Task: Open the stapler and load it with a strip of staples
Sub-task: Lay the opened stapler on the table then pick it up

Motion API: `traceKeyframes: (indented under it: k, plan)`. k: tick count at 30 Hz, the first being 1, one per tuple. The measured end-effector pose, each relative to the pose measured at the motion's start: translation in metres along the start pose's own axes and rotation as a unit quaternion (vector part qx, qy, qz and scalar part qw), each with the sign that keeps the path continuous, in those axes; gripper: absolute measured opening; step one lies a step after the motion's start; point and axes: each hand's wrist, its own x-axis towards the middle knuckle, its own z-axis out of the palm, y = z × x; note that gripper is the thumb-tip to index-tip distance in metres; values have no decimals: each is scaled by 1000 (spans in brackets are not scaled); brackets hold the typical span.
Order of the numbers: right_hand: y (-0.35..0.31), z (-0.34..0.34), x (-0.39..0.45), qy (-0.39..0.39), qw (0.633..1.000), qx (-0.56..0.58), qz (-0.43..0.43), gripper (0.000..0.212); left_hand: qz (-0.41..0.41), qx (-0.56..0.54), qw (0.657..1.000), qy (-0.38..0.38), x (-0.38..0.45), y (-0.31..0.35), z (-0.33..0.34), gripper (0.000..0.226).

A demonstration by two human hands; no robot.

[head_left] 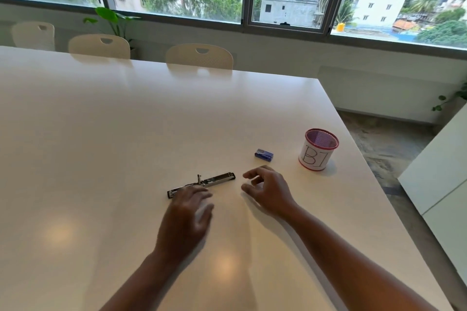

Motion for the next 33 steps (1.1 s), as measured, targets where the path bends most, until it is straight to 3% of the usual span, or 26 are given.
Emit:
traceKeyframes:
  k: [4,7,10,17,22,33]
  plan:
    - [-10,18,12,-18,999,-29,-10,50,-89,70,991,74,-1,-37,-16,20]
    - [-16,32,18,-15,999,-46,-13,59,-166,78,981,60,1,-55,-20,38]
    - [-19,43,18,-4,997,-70,-33,54,-219,58,974,24,5,-57,-20,47]
    - [-17,44,12,17,995,-77,-55,32,-210,75,975,14,7,-55,-18,22]
    - [-14,38,-2,32,996,-54,-62,19,-184,61,981,25,3,-52,-18,18]
    - [15,-17,-74,120,992,40,-18,20,-100,-52,994,11,-11,7,-9,22]
